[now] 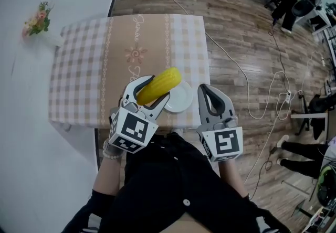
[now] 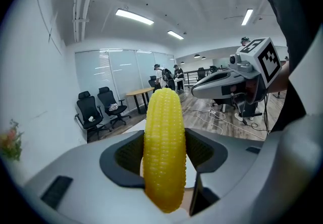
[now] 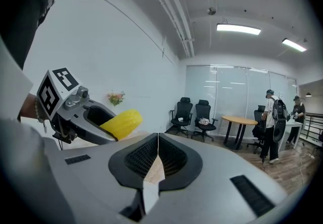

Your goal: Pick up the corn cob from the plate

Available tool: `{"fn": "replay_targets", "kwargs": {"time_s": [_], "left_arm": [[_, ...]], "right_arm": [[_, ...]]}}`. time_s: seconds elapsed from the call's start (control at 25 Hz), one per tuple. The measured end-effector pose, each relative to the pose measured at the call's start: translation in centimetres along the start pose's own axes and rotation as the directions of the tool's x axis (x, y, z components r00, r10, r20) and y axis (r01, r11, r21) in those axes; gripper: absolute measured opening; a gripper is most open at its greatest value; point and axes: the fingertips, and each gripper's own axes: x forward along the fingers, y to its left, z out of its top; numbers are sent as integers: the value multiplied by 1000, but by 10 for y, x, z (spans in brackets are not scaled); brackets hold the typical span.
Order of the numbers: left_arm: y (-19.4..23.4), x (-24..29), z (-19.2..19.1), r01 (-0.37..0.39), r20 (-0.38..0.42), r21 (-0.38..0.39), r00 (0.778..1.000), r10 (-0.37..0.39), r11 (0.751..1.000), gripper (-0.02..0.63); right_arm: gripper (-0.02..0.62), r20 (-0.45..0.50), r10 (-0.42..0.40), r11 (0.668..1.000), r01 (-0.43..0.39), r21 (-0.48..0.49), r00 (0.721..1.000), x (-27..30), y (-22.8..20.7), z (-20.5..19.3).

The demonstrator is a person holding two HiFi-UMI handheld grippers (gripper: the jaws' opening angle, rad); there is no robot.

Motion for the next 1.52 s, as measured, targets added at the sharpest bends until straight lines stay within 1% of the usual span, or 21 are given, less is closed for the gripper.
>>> {"fn": "replay_targets", "kwargs": {"time_s": [0.2, 0.32, 0.52, 0.64, 0.76, 1.32, 1.52], "left_arm": [[3, -10, 2, -32, -3, 30, 999, 32, 999, 255], [2, -13, 2, -35, -3, 29, 999, 36, 999, 255], [1, -16, 4, -26, 14, 10, 1000, 26, 1000, 255], [2, -16, 5, -27, 16, 14, 1000, 27, 1000, 255], [2, -17, 5, -25, 19, 15, 1000, 25, 1000, 255], [0, -14, 6, 1, 22, 12, 1000, -2, 1000, 255], [-1, -13, 7, 10, 26, 11, 1000, -10, 1000, 255]], "right_arm": [[41, -14, 25, 999, -26, -22, 1000, 2, 6, 3], [41, -9, 29, 999, -29, -27, 1000, 2, 7, 5], [41, -4, 27, 999, -28, -32, 1000, 4, 8, 6], [41, -9, 33, 999, -33, -36, 999, 4, 11, 7], [41, -32, 44, 998, -45, -51, 999, 3, 14, 5], [41, -19, 32, 998, -33, -57, 999, 5, 14, 7], [41, -31, 33, 997, -35, -64, 999, 5, 15, 6]]}}
